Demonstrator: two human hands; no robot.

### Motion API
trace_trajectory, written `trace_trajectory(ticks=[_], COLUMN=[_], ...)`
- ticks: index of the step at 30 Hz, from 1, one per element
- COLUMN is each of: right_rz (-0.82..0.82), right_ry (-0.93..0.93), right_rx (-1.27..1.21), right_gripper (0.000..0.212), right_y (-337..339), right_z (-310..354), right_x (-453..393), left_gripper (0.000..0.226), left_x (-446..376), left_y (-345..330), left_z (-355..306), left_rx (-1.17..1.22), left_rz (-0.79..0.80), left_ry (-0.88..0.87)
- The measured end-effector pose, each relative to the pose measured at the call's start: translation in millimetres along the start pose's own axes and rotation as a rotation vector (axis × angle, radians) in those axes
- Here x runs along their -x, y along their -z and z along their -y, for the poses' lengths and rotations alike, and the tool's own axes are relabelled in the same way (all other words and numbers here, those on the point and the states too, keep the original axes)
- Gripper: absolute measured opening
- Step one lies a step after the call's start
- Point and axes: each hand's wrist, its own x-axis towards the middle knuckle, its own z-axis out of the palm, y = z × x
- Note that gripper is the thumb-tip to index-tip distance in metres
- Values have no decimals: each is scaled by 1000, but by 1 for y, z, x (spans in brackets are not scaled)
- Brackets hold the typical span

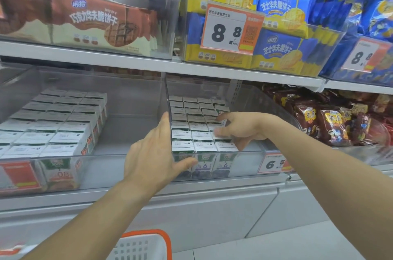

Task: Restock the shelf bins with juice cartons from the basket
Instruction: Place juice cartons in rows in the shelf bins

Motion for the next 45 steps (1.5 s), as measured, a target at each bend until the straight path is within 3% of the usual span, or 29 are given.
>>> trace_trajectory(ticks=[8,14,19,22,25,28,32,34,36,39,42,45], right_rz=[-217,-204,-568,-446,-484,-551,-502,-472,-523,-699,-751,-719], right_ry=[58,86,-92,-125,-53,-62,-35,-60,-83,-13,138,303], right_rx=[101,-104,52,-111,-257,-174,-301,-381,-301,-67,-112,-150], right_gripper=[62,67,52,66,57,52,55,45,35,30,17,21], right_y=[-23,-16,16,15,10,8,7,7,6,4,-12,-38], right_z=[8,-20,-38,-44,-41,-36,-40,-40,-36,-38,-32,-3], right_x=[-37,-44,-75,-91,-106,-113,-111,-102,-89,-63,-16,35], left_gripper=[122,125,125,126,127,127,127,127,127,129,129,125], left_x=[0,0,0,-1,0,0,-1,0,0,0,0,0], left_y=[-1,-1,-1,-1,0,3,3,3,3,1,5,17], left_z=[1,1,0,2,-1,-3,-3,-3,-4,-4,-3,0], left_rx=[35,-10,-35,-42,-47,-48,-54,-94,-108,-66,7,131], left_rz=[-12,8,25,34,27,37,70,65,67,59,115,211], left_ry=[-42,-27,-35,-33,-26,-1,28,18,16,18,11,-45])
